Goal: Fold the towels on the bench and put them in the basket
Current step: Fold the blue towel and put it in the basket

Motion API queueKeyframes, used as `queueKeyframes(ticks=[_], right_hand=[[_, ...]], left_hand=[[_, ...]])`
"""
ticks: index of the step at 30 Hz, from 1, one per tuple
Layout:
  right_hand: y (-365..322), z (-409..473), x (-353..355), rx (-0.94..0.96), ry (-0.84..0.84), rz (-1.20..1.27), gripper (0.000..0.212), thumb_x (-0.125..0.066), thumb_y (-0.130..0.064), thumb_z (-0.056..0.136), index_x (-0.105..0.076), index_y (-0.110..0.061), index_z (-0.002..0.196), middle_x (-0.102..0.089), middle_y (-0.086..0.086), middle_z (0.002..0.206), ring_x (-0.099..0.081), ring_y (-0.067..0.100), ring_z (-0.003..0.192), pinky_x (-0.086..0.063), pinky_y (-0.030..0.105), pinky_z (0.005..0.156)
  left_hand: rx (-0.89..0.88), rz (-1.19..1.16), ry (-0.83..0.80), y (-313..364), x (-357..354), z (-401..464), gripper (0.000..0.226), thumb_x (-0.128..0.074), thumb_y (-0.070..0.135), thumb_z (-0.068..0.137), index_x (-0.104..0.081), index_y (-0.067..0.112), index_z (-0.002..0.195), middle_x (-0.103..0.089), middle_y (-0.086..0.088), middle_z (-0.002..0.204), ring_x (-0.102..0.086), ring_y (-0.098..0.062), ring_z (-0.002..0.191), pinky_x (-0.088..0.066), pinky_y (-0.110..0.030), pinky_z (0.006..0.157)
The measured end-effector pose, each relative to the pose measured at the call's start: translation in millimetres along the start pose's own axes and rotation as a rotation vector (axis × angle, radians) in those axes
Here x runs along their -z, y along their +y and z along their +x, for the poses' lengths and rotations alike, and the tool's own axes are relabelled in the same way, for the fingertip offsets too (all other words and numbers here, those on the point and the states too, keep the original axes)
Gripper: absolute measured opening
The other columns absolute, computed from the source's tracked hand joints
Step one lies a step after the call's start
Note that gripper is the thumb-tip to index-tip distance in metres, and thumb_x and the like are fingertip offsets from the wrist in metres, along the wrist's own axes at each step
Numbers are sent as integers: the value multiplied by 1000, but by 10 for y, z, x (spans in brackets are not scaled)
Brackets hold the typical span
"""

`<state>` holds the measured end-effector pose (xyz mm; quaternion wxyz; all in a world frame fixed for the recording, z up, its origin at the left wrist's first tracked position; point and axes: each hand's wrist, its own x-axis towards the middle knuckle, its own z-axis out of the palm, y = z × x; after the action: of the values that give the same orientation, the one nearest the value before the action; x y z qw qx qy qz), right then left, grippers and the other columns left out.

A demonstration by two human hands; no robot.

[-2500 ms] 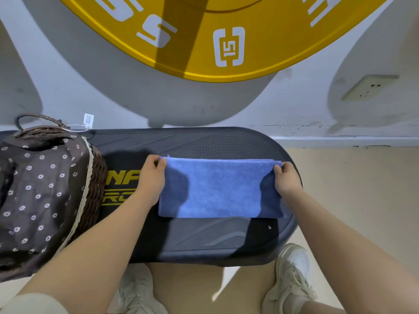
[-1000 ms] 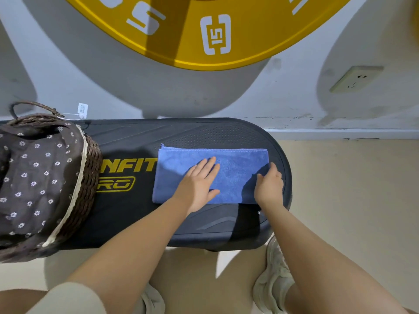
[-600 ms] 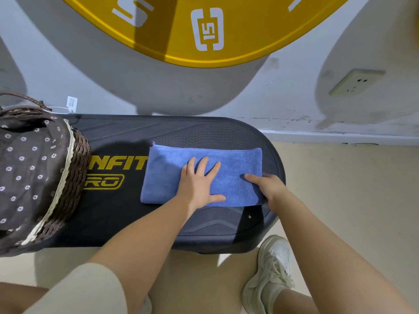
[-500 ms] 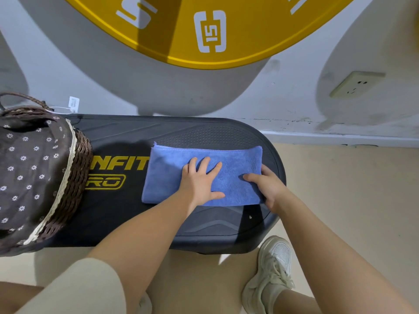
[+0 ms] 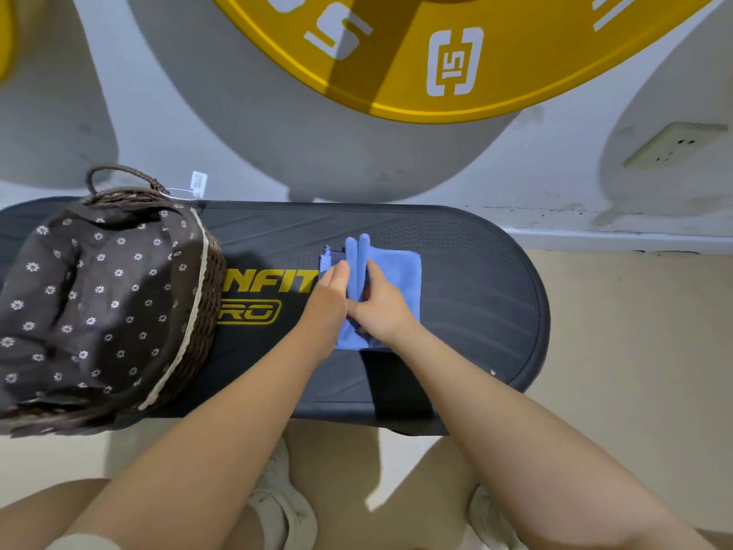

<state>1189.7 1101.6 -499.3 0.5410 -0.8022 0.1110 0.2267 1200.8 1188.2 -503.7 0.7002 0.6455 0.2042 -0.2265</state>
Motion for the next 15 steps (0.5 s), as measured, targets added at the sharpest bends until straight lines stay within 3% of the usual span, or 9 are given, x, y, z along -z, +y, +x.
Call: queueKeyframes(ticks=[3,6,7,9,11,13,15], right_hand=[[46,-48,13,-20,-31,-54,54,-47,-12,88,-25,-12,138,-53,-1,70,-51,15,67,-43,27,64],[161,-69,184,-41,61,-218,62,-40,-5,87,-22,-16,146,-52,-2,71,-50,18,75,-43,30,74],[201,-62,253,-34,109,-279,63,-41,-6,88,-23,-18,146,-54,-2,78,-51,20,80,-45,33,77],[274,-30,362,-32,191,-379,59,-46,-13,91,-25,-21,146,-50,6,114,-55,28,95,-47,38,85],[340,-6,422,-32,217,-441,58,-51,-22,93,-28,-23,145,-28,11,142,-50,31,113,-46,39,92],[382,7,431,-45,190,-538,60,-55,-30,91,-28,-25,144,-9,12,153,-35,32,129,-43,40,95],[418,5,408,-105,137,-639,66,-57,-36,90,-23,-28,145,3,9,156,-27,33,133,-43,42,94]], left_hand=[[5,113,25,-45,15,78,14,-46,26,96,-58,19,99,-63,-12,97,-60,-19,77,-49,-29,68],[54,341,4,-161,26,218,29,-41,17,97,-48,13,125,-60,-11,110,-58,-22,91,-47,-31,79],[89,352,6,-184,20,250,34,-39,17,98,-43,14,132,-59,-10,117,-58,-24,100,-47,-34,87],[144,330,-11,-217,11,284,41,-36,20,99,-34,20,140,-54,-6,129,-55,-26,113,-44,-42,100],[144,238,-58,-214,30,308,45,-35,20,99,-29,26,144,-50,-3,134,-52,-25,118,-41,-47,104],[109,174,-98,-225,115,361,46,-36,16,99,-30,27,143,-52,-2,132,-54,-26,117,-42,-46,103],[27,334,-47,-223,242,414,53,-40,14,98,-24,27,146,-54,-4,129,-57,-30,109,-47,-41,94]])
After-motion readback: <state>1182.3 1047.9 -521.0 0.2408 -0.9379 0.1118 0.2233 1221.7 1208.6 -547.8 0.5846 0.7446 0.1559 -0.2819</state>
